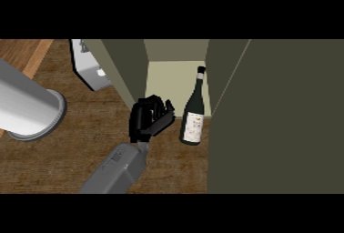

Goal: Pick up the wine, place it into the cabinet and close the cabinet

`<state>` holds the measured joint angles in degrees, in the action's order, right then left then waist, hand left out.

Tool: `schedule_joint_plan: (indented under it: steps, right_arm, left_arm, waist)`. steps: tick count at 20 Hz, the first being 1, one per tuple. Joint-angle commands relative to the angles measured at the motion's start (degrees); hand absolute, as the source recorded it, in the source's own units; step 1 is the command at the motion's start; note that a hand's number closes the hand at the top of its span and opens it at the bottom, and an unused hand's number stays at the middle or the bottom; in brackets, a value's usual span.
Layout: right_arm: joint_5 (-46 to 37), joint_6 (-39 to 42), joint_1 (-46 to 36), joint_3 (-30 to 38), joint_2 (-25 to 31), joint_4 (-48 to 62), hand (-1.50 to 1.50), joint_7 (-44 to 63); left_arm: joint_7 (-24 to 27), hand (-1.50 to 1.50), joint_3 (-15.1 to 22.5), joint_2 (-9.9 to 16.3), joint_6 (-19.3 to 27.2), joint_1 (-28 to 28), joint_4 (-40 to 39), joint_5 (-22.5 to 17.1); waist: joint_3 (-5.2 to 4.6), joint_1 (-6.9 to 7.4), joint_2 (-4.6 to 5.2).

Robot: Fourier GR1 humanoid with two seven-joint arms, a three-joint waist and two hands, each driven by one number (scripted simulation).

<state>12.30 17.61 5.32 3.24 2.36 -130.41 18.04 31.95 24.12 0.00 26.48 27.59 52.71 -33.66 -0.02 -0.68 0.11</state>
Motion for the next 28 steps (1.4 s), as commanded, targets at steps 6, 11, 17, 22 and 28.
schedule_joint_plan:
  steps: [6, 11, 17, 22, 28]
  right_arm:
    - [0.47, -0.43, -0.75, 0.04, -0.42, 0.55, -1.50, -0.26]
    - [2.16, -1.13, -4.82, 1.82, 1.31, 3.30, -1.50, 2.03]
    - [2.19, 1.56, 0.18, 1.29, 0.65, 1.90, -1.50, -1.11]
    - [-3.82, 0.80, 0.08, -3.17, -2.23, 5.68, -1.50, -5.22]
    - [1.05, 0.78, -0.59, 1.20, 0.04, 3.84, -1.50, -2.44]
  left_arm:
    - [7.63, 1.50, -1.38, 0.00, -9.72, 7.43, -14.08, -12.42]
    - [7.41, 1.50, 1.03, 0.00, -8.38, 11.59, -16.70, -14.28]
    - [11.76, 1.50, 2.36, 0.00, -11.44, 15.88, -26.14, -20.04]
    - [8.00, 1.50, 1.39, 0.00, -10.41, 18.24, -24.51, -20.53]
    - [7.75, 1.50, 2.10, 0.00, -10.39, 22.51, -26.75, -25.43]
  waist:
    - [-0.02, -0.47, 0.14]
    - [-0.01, -0.32, 0.11]
    - [-0.03, -1.35, 0.37]
    - [0.00, -0.45, 0.20]
    - [-0.01, -1.13, 0.27]
